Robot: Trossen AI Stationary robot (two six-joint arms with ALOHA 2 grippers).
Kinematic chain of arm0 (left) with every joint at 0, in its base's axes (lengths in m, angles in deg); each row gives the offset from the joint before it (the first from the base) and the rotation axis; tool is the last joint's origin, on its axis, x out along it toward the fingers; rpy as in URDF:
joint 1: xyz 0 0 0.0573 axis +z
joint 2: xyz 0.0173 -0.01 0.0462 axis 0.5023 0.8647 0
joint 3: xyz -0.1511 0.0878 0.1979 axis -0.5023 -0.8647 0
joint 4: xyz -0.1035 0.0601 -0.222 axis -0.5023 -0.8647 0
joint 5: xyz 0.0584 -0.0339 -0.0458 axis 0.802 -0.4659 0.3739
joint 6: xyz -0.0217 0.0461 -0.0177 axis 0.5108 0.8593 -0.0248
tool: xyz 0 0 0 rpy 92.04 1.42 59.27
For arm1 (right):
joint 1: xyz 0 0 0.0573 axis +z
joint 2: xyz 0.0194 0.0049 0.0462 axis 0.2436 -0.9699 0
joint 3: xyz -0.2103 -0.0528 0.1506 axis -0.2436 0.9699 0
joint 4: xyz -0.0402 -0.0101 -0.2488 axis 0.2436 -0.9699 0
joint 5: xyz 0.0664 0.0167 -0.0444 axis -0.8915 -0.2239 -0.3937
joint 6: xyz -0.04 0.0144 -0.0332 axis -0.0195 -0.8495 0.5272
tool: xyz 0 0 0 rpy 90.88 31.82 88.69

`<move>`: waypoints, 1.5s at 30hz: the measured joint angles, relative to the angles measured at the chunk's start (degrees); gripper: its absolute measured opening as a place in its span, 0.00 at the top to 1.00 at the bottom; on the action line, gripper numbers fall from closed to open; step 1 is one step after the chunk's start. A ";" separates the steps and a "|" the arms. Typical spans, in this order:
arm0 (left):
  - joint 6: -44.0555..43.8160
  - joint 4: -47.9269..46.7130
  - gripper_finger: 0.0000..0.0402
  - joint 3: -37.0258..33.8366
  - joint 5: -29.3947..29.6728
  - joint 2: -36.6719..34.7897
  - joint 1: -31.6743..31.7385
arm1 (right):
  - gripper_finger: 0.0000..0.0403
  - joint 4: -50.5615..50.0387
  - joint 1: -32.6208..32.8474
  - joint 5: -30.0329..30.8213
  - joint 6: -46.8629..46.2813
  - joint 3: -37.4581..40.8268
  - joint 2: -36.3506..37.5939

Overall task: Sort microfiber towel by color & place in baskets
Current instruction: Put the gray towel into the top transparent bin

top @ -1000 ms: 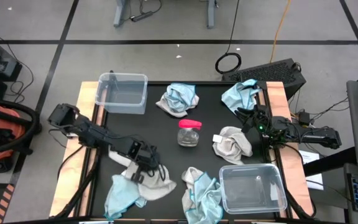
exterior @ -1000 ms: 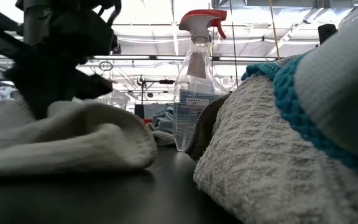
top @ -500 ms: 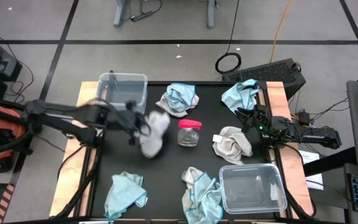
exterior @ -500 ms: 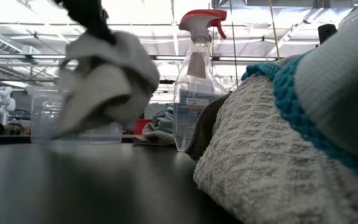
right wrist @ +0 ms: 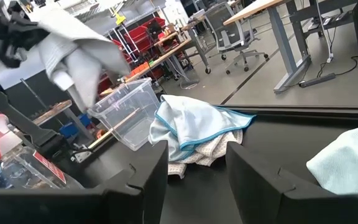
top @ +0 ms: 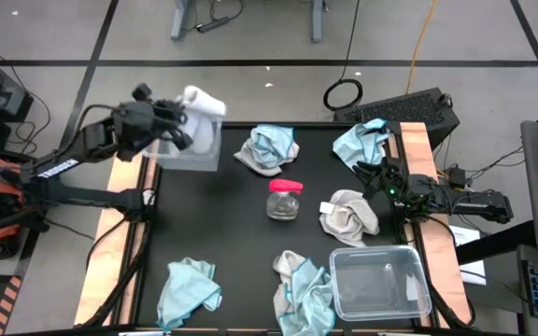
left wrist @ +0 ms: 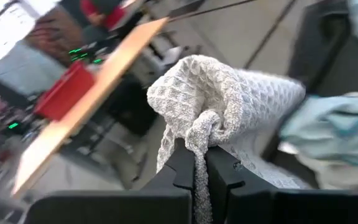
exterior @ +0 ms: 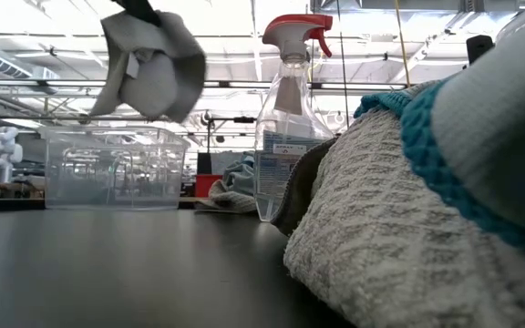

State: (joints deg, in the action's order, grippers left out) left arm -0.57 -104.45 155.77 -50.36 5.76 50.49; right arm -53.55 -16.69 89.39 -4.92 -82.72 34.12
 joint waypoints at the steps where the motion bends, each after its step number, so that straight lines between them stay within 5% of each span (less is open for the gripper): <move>1: 0.29 0.07 0.98 0.03 -0.03 0.03 1.69 | 0.62 -0.02 0.02 0.00 0.00 0.00 0.00; 7: 1.43 -1.85 0.98 -0.41 -0.98 0.58 10.40 | 0.62 -0.02 0.00 0.00 -0.01 0.01 0.00; 13: 1.00 -10.27 0.97 -0.48 -9.05 4.59 16.57 | 0.62 -0.01 0.01 0.00 -0.01 0.01 0.00; 31: -5.17 -25.28 0.94 -0.54 -25.70 18.52 24.55 | 0.62 -0.02 0.01 0.00 -0.01 0.01 0.02; 45: -9.60 -26.02 0.59 -0.56 -27.91 20.65 26.63 | 0.62 -0.01 0.01 0.00 -0.01 0.00 0.00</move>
State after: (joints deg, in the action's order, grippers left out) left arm -10.18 -130.47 155.20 -78.27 26.41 77.12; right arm -53.56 -16.68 89.39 -4.93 -82.72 34.12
